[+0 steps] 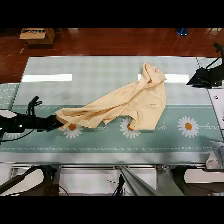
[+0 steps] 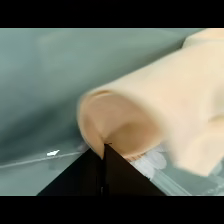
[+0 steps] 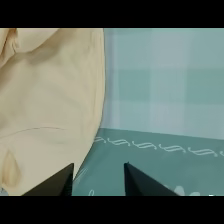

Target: Fold the shirts.

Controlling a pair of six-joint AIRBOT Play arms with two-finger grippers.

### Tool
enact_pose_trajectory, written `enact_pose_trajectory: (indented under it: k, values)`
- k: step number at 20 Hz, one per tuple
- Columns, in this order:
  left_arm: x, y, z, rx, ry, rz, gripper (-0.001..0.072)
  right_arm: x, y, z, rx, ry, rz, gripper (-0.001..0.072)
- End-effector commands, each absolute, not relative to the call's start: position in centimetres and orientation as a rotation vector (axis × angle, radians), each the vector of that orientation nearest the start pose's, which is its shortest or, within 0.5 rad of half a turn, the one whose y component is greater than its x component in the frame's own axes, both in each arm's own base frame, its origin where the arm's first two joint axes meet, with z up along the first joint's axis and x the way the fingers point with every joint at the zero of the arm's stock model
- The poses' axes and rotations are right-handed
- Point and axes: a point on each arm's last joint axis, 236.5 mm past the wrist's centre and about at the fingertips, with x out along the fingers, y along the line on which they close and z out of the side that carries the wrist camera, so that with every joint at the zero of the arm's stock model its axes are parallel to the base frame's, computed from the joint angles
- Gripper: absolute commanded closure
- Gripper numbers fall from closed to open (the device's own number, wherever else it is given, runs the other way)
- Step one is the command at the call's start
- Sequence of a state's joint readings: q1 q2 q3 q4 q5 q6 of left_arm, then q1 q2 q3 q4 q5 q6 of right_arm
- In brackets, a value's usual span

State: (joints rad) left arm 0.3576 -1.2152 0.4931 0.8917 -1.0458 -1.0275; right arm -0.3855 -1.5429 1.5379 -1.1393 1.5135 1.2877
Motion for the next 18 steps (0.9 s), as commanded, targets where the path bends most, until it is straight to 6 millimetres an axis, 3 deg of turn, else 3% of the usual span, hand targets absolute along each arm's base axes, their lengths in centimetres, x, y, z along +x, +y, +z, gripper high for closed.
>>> enact_pose_trajectory:
  k: [1, 4, 8, 13, 18]
  values:
    - [23.2, -5.6, -13.4, -0.584, 1.514, -0.308, 0.0687, 39.3, -5.6, 3.6, 0.392, 1.403, 0.234, 0.0285]
    - [22.8, -5.6, -13.1, -0.602, 1.524, -0.315, 0.0688, 38.1, -6.5, 2.3, 0.469, 1.429, 0.218, 0.0283]
    - [22.3, -5.9, -12.8, -0.612, 1.543, -0.333, 0.0688, 36.7, -5.7, -1.1, 0.646, 1.443, 0.222, 0.0221]
    - [21.8, -6.2, -12.5, -0.622, 1.562, -0.352, 0.0688, 37.2, -2.2, -5.4, 0.802, 1.376, 0.229, 0.022]
    - [21.6, -6.4, -12.4, -0.628, 1.572, -0.363, 0.0687, 36.8, 0.9, -8.9, 0.744, 1.395, 0.215, 0.0222]
